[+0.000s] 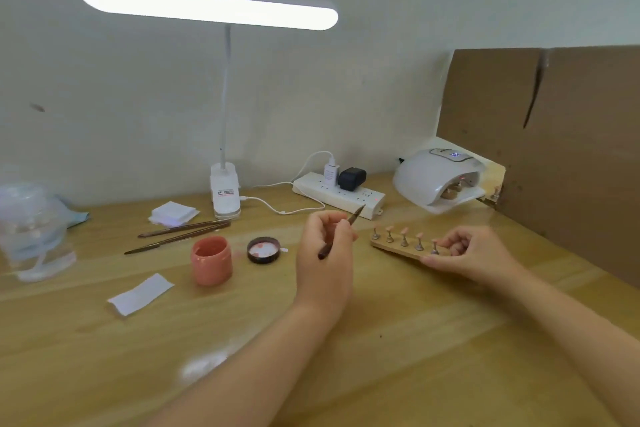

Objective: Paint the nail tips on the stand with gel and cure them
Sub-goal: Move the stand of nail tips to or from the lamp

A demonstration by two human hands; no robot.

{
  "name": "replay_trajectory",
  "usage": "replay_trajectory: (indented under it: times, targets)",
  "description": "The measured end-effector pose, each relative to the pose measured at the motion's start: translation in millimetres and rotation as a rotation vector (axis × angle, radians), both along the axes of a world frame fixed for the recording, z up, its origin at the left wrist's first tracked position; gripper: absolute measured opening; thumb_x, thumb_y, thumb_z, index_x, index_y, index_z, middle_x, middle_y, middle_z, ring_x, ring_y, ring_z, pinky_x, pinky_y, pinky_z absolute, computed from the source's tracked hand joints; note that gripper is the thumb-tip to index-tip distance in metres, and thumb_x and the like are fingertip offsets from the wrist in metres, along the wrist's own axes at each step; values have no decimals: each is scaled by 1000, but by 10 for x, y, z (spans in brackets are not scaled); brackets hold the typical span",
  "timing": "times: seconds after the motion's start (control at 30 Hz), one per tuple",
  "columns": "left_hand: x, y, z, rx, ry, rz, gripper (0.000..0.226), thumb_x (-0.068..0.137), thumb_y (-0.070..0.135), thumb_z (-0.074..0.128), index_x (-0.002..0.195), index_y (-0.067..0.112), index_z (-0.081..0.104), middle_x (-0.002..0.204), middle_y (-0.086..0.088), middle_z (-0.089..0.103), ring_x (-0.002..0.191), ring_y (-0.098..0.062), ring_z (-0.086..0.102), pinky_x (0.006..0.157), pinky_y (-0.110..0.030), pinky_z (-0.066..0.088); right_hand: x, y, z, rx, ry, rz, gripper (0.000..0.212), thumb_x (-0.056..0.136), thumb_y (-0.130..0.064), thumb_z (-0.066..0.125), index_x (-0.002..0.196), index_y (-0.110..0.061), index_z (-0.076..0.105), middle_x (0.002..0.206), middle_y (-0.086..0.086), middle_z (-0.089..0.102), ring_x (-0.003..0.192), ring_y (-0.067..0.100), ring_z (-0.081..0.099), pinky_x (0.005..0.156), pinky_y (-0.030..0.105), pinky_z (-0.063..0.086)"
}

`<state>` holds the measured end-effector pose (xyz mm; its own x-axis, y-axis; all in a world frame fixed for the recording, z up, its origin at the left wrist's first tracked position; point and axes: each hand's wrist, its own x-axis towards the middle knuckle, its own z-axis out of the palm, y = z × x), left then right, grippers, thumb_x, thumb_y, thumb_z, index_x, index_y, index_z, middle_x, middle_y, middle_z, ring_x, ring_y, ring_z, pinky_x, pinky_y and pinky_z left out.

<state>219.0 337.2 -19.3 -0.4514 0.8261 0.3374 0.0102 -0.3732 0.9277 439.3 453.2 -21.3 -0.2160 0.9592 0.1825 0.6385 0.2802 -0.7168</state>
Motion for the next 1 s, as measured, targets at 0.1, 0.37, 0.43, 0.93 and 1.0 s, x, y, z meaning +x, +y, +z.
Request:
replay_trajectory:
  times: [0.1, 0.37, 0.43, 0.93, 1.0]
  targets:
    - [335, 311, -1, 23, -89, -3, 14, 97, 12, 53, 91, 23, 58, 81, 2, 64, 68, 1, 56, 63, -10, 46, 32, 81, -81, -29, 13, -41, 47, 53, -40, 93, 79, -11, 68, 57, -4, 54, 54, 8, 47, 59, 27, 43]
    - [578, 501, -153, -8, -112, 18, 10, 97, 16, 52, 94, 25, 58, 88, -3, 66, 74, 3, 58, 65, -6, 41, 289, 420, 53, -281, -136, 81, 79, 50, -37, 94, 116, -26, 52, 80, -6, 74, 80, 5, 69, 90, 28, 49]
    - [561, 491, -180, 15, -96, 32, 7, 91, 27, 52, 94, 25, 59, 86, -1, 66, 74, 3, 58, 64, -6, 42, 442, 598, 159, -297, -206, 94, 73, 58, -35, 90, 117, -26, 50, 83, -5, 75, 83, 6, 69, 88, 28, 49]
    - [471, 688, -220, 60, -17, 178, 9, 93, 26, 49, 90, 29, 57, 89, 27, 67, 85, 6, 61, 67, -4, 41, 207, 2018, -119, -45, -156, -345, 36, 85, -34, 62, 115, -13, 62, 117, 12, 65, 109, 32, 56, 90, 37, 46]
    - [477, 697, -245, 53, -18, 169, 10, 95, 24, 50, 91, 30, 58, 91, 23, 68, 88, 4, 62, 68, -6, 42, 228, 2089, -117, -59, -174, -341, 37, 88, -35, 61, 116, -12, 62, 118, 13, 64, 108, 33, 57, 87, 36, 45]
